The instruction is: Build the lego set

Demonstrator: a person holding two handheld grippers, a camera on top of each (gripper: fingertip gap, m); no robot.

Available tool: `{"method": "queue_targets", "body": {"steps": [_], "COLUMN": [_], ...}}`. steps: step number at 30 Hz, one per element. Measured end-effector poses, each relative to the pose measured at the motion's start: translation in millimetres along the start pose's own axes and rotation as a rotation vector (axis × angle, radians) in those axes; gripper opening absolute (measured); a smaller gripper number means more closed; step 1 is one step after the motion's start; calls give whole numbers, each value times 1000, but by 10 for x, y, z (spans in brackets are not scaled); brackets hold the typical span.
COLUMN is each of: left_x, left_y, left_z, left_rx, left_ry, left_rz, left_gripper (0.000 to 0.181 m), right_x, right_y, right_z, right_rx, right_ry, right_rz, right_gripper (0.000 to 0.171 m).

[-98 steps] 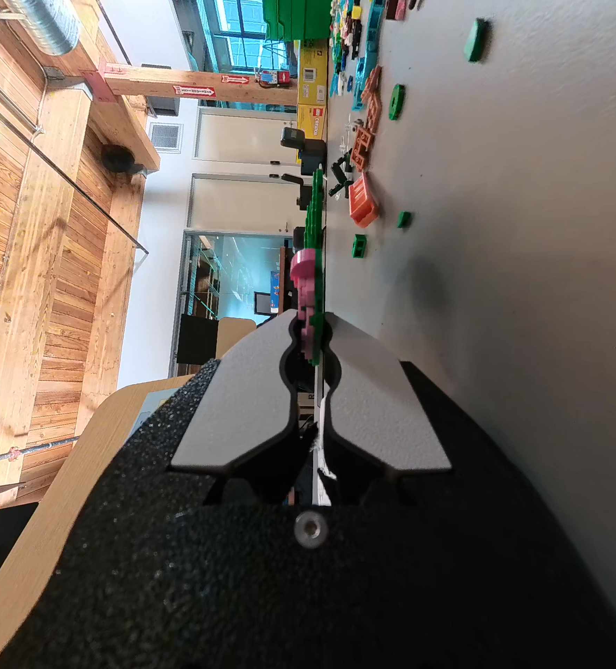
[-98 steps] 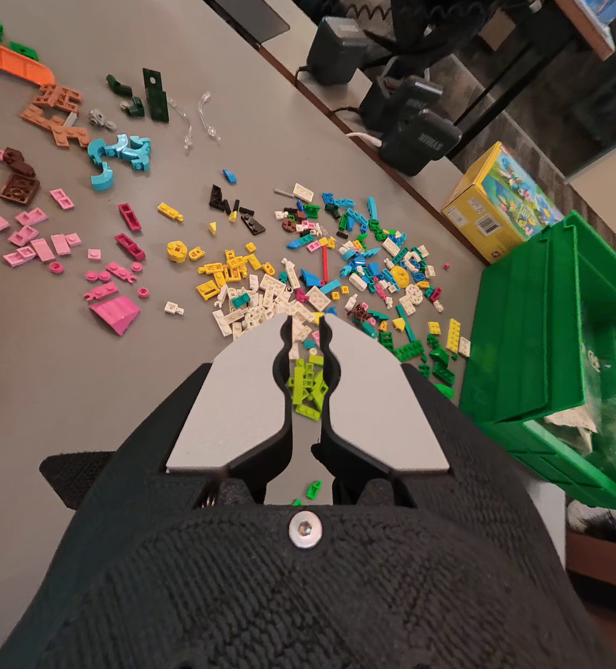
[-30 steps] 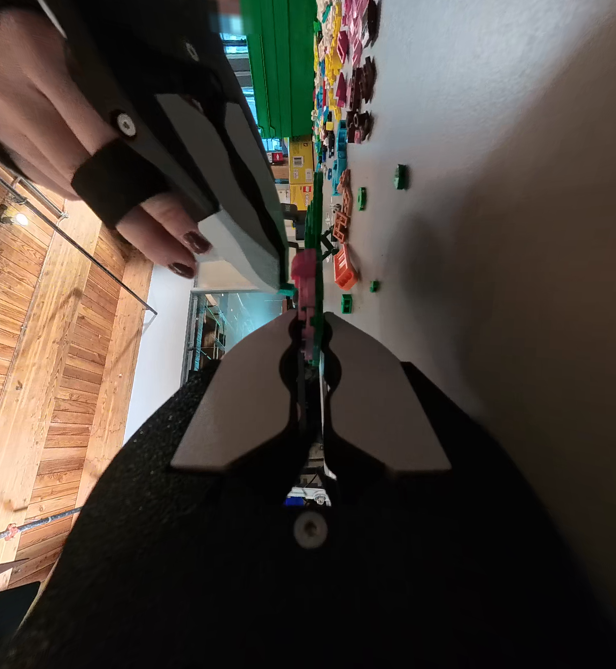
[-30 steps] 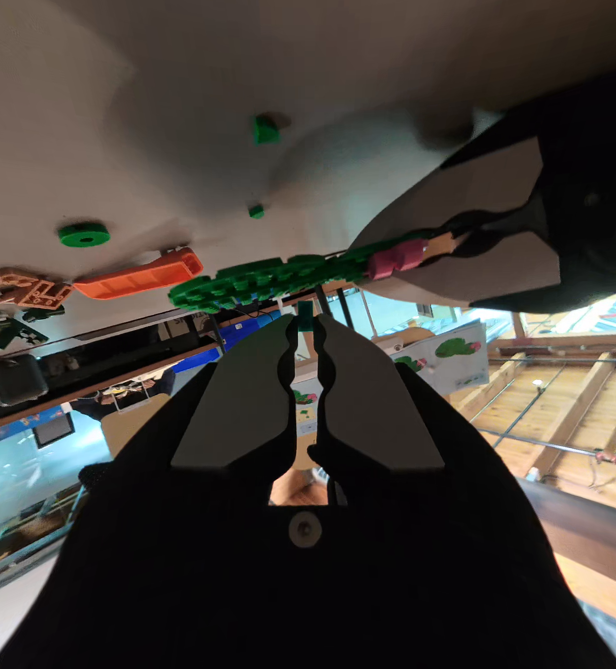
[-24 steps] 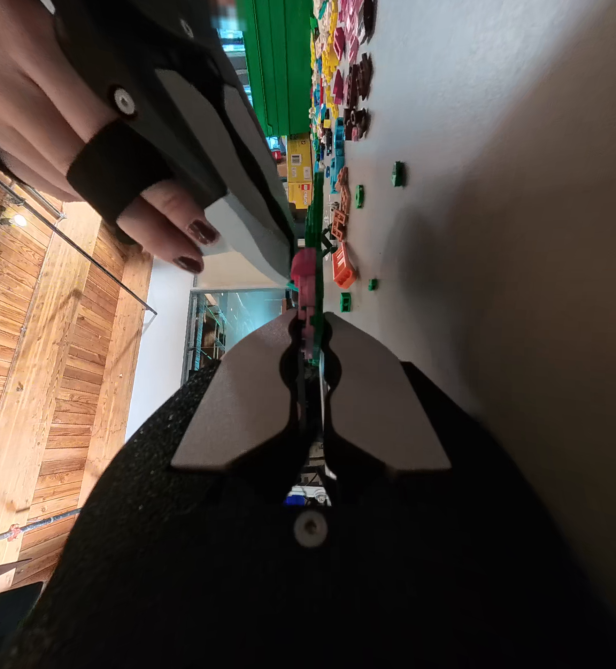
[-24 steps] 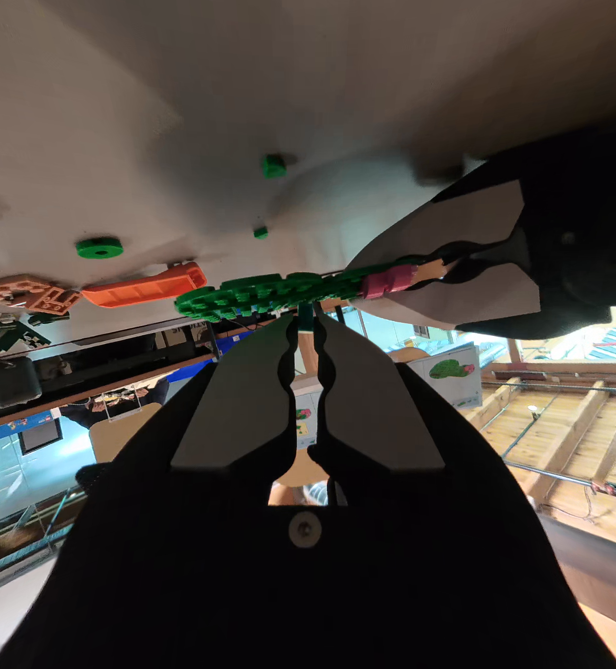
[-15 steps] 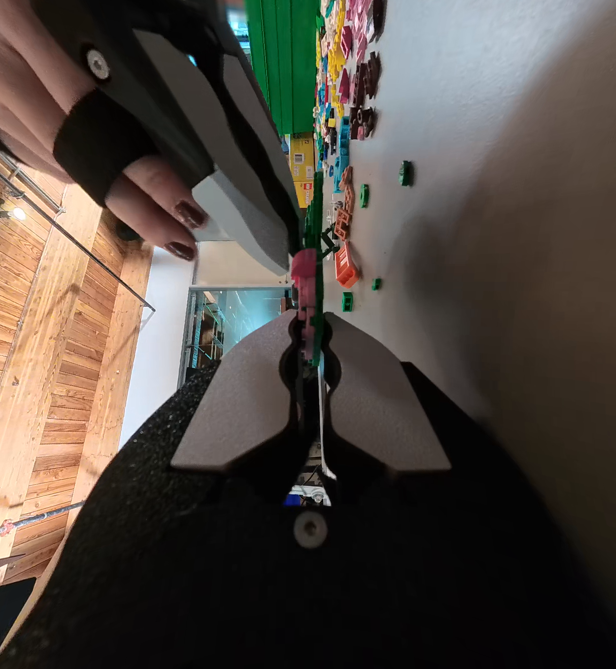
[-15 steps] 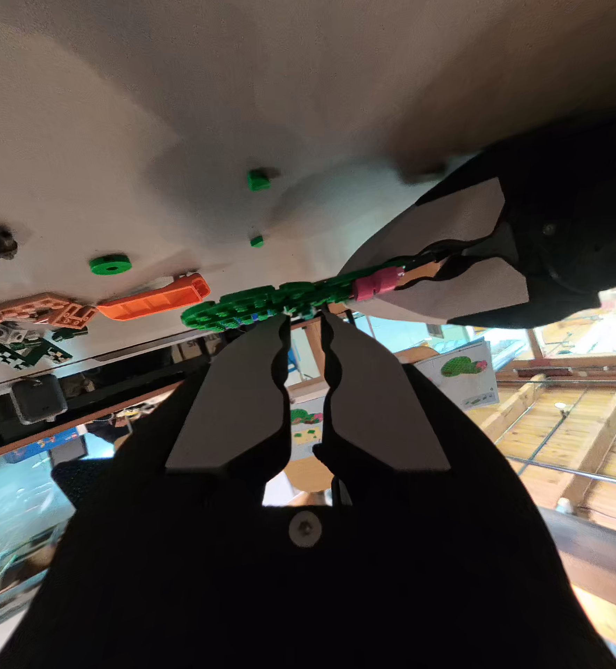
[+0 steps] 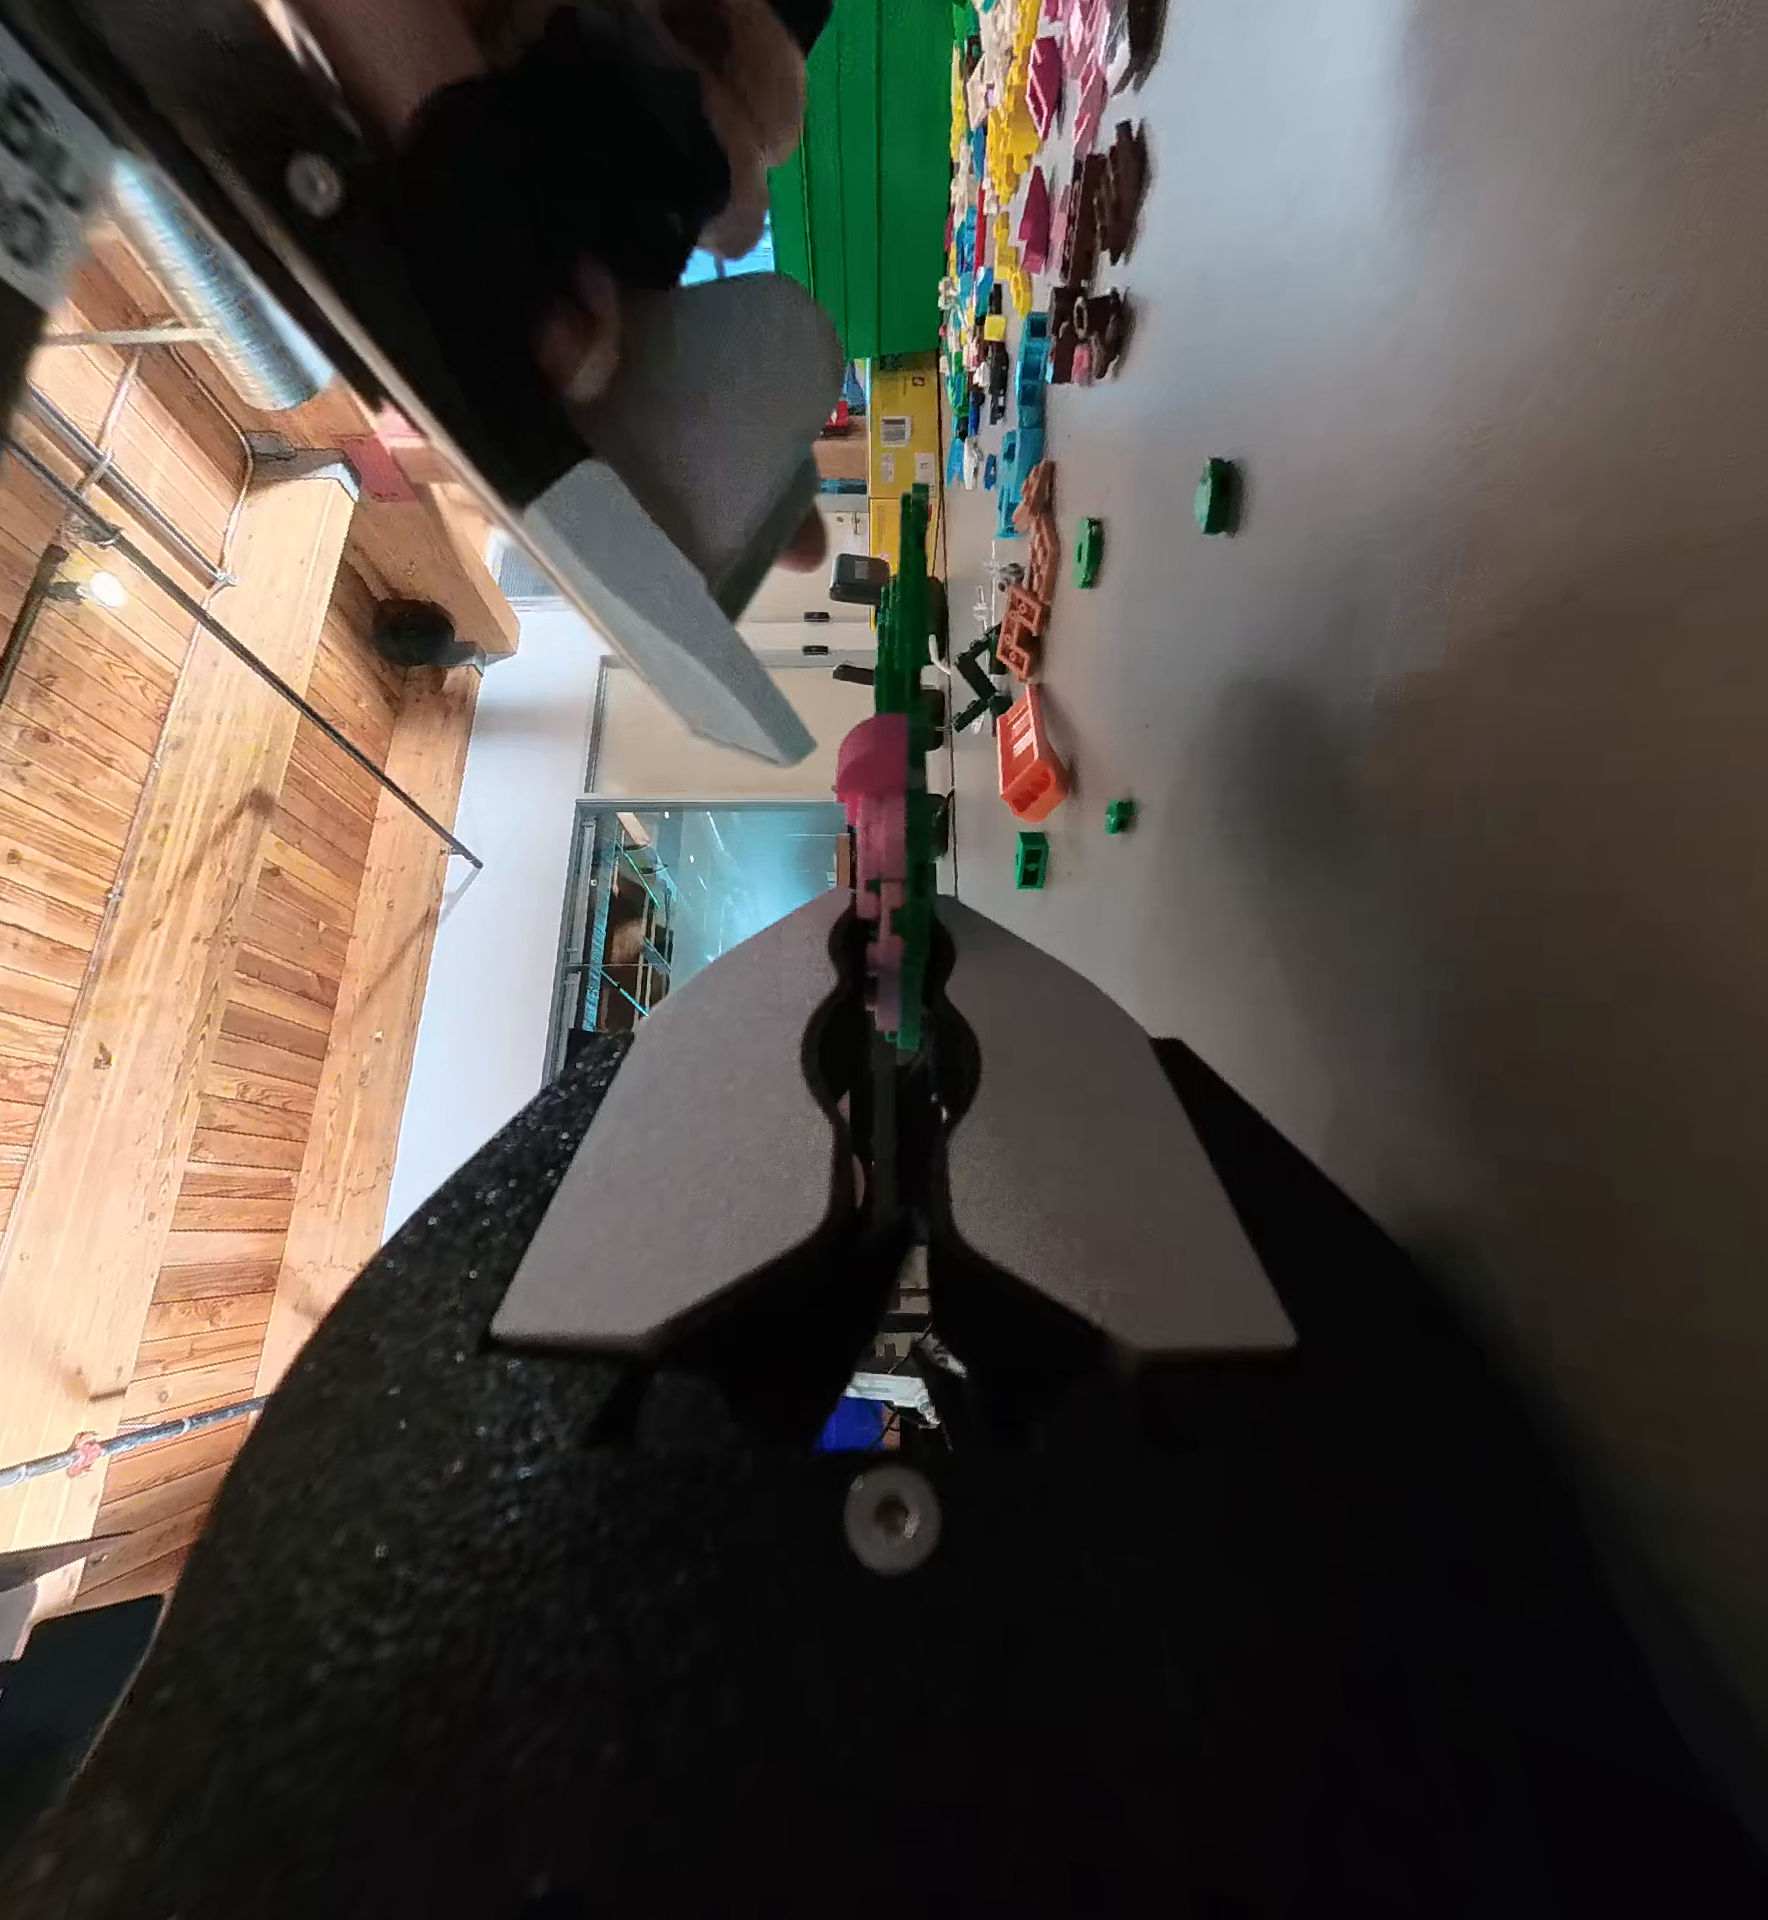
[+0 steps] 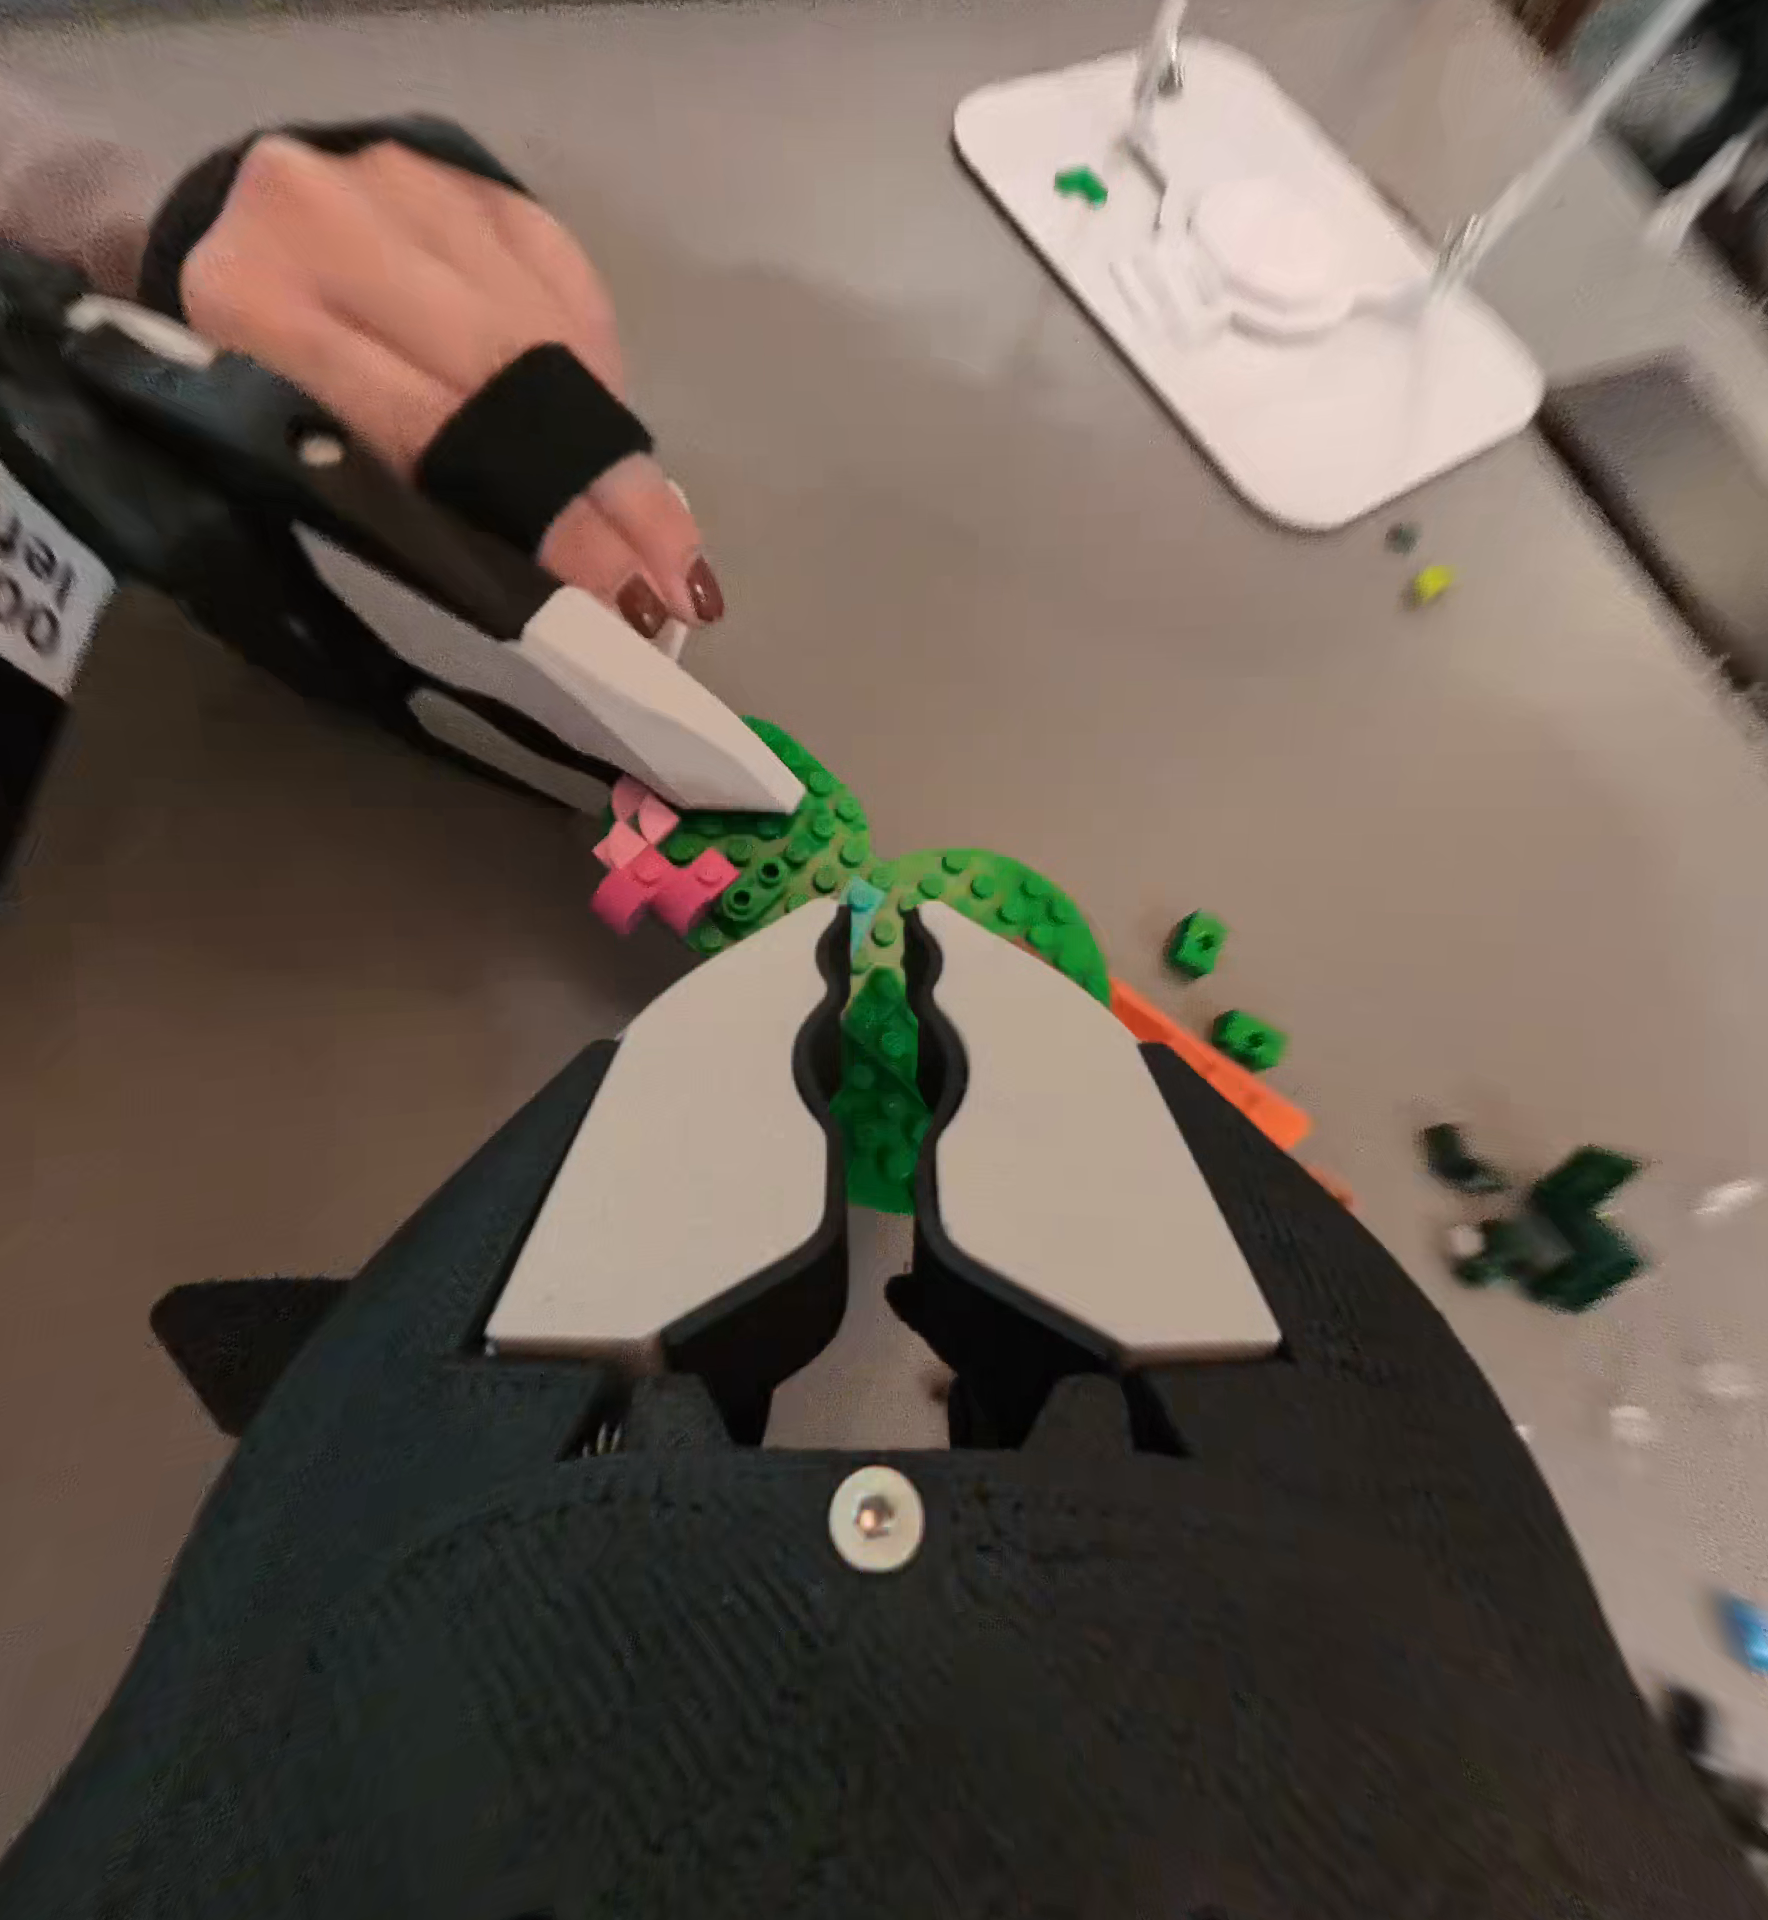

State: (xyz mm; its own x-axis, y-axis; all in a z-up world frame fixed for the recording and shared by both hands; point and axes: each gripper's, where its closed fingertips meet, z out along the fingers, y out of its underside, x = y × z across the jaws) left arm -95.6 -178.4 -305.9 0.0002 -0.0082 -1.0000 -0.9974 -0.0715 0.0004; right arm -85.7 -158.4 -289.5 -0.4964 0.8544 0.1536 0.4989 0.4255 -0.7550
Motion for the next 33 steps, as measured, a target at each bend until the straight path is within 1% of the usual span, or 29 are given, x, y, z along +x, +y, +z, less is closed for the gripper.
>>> {"method": "queue_targets", "body": {"steps": [1, 3, 5, 11, 14, 17, 21, 23, 25, 27, 33], "left_x": [-3, -7, -13, -8, 11, 11, 26, 42, 10, -15, -27], "left_y": [1, 2, 1, -21, -24, -47, -88, -145, -194, -245, -268], "left_z": [-1, -1, -2, -5, -2, -9, -25, -47, -68, -91, -100], "left_rx": [-1, -3, -7, -2, -2, 12, 51, 90, 115, 144, 154], "left_ry": [-2, -4, -8, -6, -2, -3, 12, 20, 4, -2, -13], "left_rz": [1, 3, 8, 20, 38, 41, 18, 18, 15, -4, 6], "left_gripper": [8, 8, 8, 8, 8, 8, 8, 8, 8, 8, 8], "right_x": [-15, -18, -19, -41, -58, -63, -152, -248, -339, -374, -463], "right_y": [19, 43, 36, 89, 126, 134, 78, 56, 48, 43, 120], "right_z": [21, 56, 69, 90, 84, 61, -19, -82, -152, -185, -197], "right_rx": [-7, -21, -22, -87, -125, -145, -117, -96, -84, -89, -143], "right_ry": [-42, -87, -110, -110, -112, -125, -231, -328, -418, -460, -531], "right_rz": [72, 162, 193, 139, 76, -56, -268, -338, -388, -408, -475], "right_gripper": [9, 12, 14, 10, 7, 6, 6, 6, 6, 6, 6]}}
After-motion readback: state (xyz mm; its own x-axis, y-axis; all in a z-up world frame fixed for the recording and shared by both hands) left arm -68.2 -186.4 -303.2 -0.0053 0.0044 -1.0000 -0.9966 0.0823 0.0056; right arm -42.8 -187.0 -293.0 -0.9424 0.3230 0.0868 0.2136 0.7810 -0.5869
